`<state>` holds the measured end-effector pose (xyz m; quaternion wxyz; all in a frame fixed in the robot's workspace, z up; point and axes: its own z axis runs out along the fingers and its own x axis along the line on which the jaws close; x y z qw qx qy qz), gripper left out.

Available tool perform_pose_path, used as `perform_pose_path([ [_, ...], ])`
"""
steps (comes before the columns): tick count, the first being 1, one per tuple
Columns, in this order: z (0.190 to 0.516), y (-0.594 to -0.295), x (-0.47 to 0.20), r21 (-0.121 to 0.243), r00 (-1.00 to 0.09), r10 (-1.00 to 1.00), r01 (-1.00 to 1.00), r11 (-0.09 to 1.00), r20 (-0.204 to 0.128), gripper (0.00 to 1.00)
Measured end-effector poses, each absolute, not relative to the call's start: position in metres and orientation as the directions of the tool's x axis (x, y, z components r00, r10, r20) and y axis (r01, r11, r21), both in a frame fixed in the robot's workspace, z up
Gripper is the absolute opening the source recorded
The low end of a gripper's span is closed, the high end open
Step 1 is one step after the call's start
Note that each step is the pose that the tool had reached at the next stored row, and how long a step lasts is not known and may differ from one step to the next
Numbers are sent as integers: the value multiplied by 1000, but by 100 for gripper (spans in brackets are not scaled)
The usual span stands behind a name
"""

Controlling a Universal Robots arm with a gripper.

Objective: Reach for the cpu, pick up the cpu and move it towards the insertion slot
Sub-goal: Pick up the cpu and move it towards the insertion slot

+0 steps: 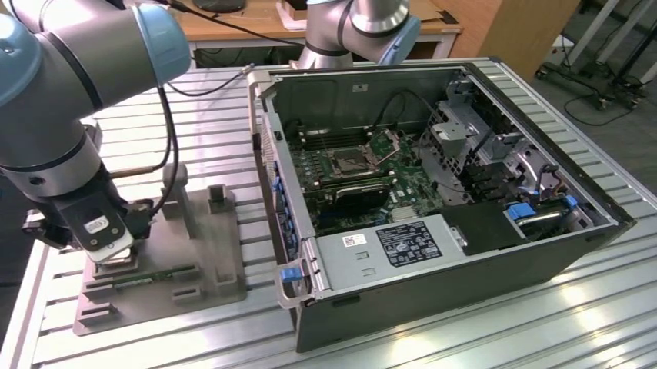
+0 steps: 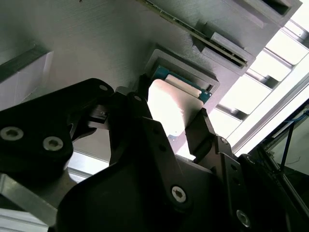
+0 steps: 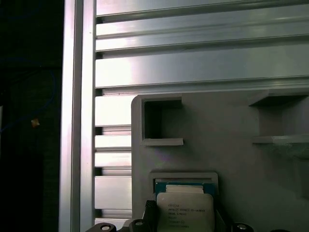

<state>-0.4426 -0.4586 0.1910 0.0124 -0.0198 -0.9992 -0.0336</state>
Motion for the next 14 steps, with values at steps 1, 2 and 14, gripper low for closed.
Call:
perform_pose_path([
  [1,191,-459,-443,67,-999,39,40,997,26,54],
  [2,192,-459,-443,67,-999,39,40,997,26,54],
  [14,197,-459,-443,67,-999,39,40,997,26,54],
])
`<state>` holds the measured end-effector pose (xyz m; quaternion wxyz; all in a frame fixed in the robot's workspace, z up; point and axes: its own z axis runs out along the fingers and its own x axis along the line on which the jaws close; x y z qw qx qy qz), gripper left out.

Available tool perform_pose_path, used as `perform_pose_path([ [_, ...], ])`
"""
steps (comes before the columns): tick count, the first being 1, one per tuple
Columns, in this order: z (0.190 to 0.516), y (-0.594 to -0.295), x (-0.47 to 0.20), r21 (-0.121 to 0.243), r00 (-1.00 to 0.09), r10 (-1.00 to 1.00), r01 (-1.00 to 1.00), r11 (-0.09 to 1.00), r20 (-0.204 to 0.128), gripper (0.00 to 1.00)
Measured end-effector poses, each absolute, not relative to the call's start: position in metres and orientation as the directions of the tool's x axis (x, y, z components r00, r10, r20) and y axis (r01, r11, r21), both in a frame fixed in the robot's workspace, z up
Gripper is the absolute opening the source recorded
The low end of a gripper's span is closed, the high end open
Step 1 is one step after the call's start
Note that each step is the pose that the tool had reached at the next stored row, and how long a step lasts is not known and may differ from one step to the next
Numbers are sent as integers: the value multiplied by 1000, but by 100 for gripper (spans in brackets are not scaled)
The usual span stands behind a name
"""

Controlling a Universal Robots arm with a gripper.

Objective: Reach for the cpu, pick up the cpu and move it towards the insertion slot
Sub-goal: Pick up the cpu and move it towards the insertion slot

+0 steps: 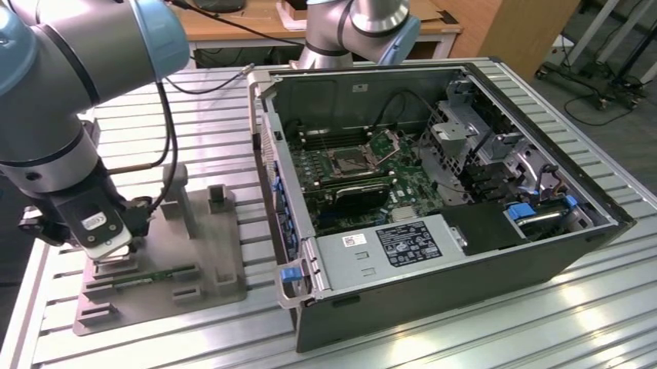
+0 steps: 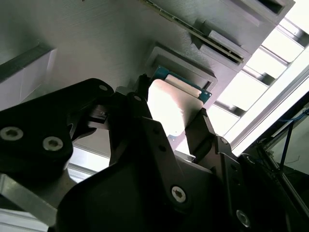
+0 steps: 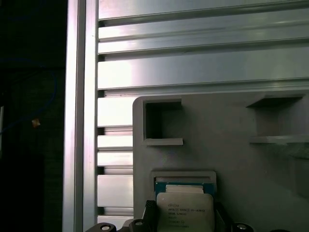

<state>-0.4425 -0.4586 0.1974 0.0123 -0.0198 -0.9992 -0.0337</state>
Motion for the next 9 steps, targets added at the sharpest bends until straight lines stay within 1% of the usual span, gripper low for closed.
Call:
perform_pose_path([
  [9,201,-459,-443,67,-999,39,40,997,26,54],
])
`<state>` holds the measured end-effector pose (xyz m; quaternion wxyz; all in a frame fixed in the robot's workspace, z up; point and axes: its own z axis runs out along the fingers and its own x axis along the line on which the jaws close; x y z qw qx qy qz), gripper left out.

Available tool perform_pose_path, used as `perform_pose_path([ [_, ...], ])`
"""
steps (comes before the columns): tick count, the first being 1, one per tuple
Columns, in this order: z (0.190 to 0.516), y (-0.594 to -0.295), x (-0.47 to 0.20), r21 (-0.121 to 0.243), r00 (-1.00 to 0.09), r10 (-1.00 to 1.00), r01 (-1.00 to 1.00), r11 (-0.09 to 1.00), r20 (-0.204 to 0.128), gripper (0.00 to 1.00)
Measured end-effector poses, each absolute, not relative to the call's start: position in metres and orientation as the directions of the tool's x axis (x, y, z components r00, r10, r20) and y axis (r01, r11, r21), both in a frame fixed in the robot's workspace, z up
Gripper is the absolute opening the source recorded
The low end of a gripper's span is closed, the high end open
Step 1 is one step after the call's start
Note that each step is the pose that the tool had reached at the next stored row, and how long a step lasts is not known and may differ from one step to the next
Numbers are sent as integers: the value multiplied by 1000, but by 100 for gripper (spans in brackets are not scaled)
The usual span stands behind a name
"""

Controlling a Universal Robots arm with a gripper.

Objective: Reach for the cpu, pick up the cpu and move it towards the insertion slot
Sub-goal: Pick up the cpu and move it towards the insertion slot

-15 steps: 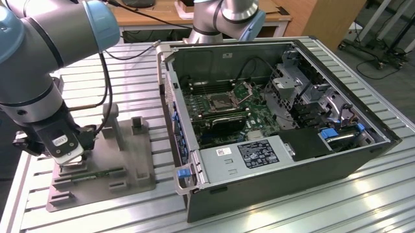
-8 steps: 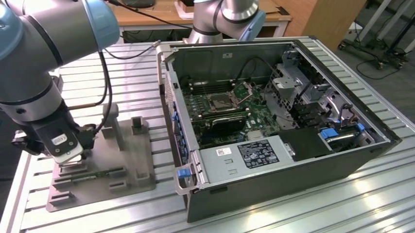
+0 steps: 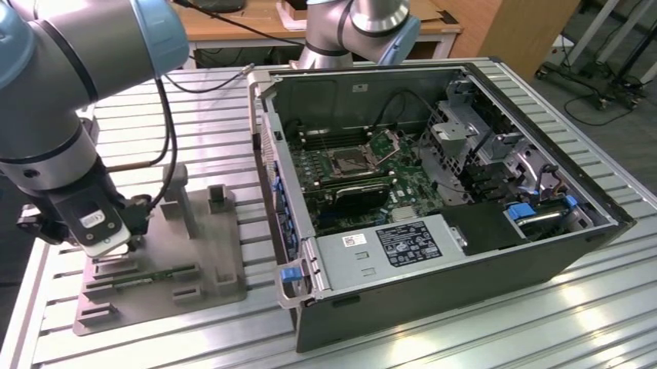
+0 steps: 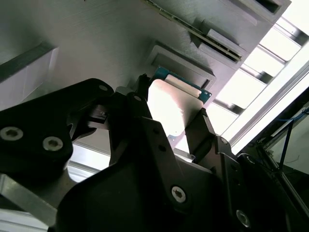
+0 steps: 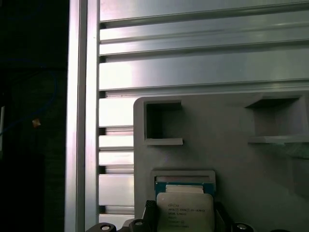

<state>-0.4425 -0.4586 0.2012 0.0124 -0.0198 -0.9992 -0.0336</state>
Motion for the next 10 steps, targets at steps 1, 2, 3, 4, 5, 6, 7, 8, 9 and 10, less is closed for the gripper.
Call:
perform_pose_path([
  [1,202,-459,-443,67,-999,39,40,997,26,54],
  [2,202,-459,-443,67,-999,39,40,997,26,54],
  [3,202,-459,-443,67,-999,39,40,997,26,54],
  [4,203,-459,-443,67,-999,39,40,997,26,54],
  [5,203,-459,-443,67,-999,39,40,997,26,54],
  [6,203,-459,-443,67,-999,39,40,997,26,54],
  [7,204,-459,-443,67,-999,39,40,997,26,54],
  [8,204,-459,-442,67,-999,39,40,997,26,54],
  [9,204,-459,-442,67,-999,39,40,997,26,54],
  [10,204,-459,-443,67,-999,39,40,997,26,54],
])
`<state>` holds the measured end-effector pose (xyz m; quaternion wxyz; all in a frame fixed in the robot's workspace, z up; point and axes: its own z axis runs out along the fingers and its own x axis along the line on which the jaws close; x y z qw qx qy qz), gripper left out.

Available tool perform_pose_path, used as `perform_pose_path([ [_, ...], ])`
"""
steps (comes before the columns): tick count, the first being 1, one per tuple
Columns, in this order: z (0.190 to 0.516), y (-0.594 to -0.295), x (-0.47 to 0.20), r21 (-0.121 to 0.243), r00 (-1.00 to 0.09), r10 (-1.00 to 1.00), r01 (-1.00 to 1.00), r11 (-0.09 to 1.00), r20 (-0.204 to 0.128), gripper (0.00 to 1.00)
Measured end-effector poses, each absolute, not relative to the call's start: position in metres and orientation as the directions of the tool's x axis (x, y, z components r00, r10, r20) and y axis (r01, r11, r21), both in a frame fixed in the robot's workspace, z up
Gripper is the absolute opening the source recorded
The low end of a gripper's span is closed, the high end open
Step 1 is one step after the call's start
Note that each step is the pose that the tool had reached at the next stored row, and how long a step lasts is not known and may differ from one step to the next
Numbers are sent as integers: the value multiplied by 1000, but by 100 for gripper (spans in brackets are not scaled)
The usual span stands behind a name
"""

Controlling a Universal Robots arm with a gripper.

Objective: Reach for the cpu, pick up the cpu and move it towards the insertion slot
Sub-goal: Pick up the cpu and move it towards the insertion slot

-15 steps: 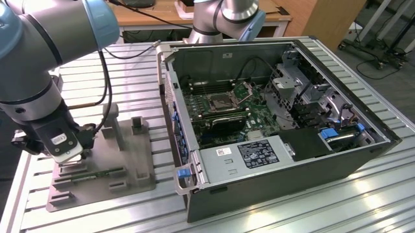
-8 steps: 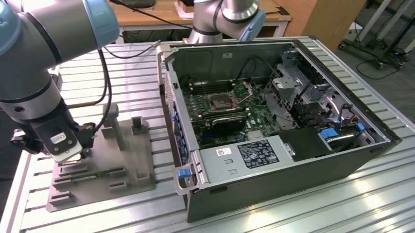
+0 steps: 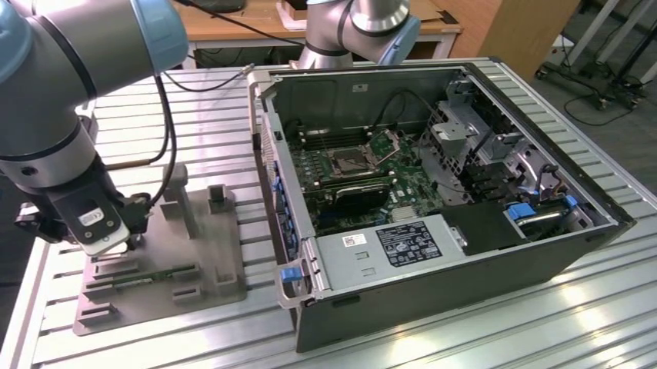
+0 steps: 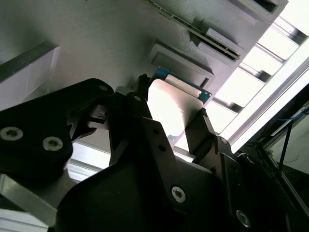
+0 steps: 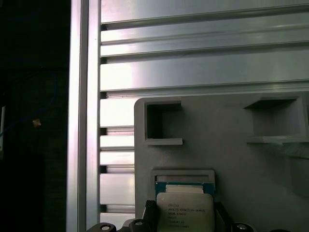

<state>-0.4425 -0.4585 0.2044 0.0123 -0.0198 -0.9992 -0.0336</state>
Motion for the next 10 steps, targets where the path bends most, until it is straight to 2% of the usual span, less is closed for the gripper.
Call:
perform_pose_path([
  [10,207,-459,-443,67,-999,39,40,997,26,54],
])
